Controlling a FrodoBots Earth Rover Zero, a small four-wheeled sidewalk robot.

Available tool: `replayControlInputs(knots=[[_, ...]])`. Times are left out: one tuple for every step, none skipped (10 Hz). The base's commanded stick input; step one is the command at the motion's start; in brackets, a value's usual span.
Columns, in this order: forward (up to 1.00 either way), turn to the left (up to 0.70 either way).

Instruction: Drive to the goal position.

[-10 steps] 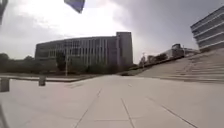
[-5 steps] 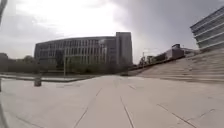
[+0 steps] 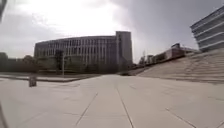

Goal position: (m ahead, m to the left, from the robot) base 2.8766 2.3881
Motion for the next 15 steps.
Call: replayControlInputs(knots=[[0.7, 0.0], [0.7, 0.0], [0.7, 0.0], [0.7, 0.0], [0.7, 0.0], [0.7, 0.0], [0.7, 0.0], [0.7, 0.0], [0.7, 0.0], [0.7, 0.0], [0.7, 0.0], [0.7, 0.0], [0.7, 0.0], [0.7, 0.0], [0.7, 0.0]])
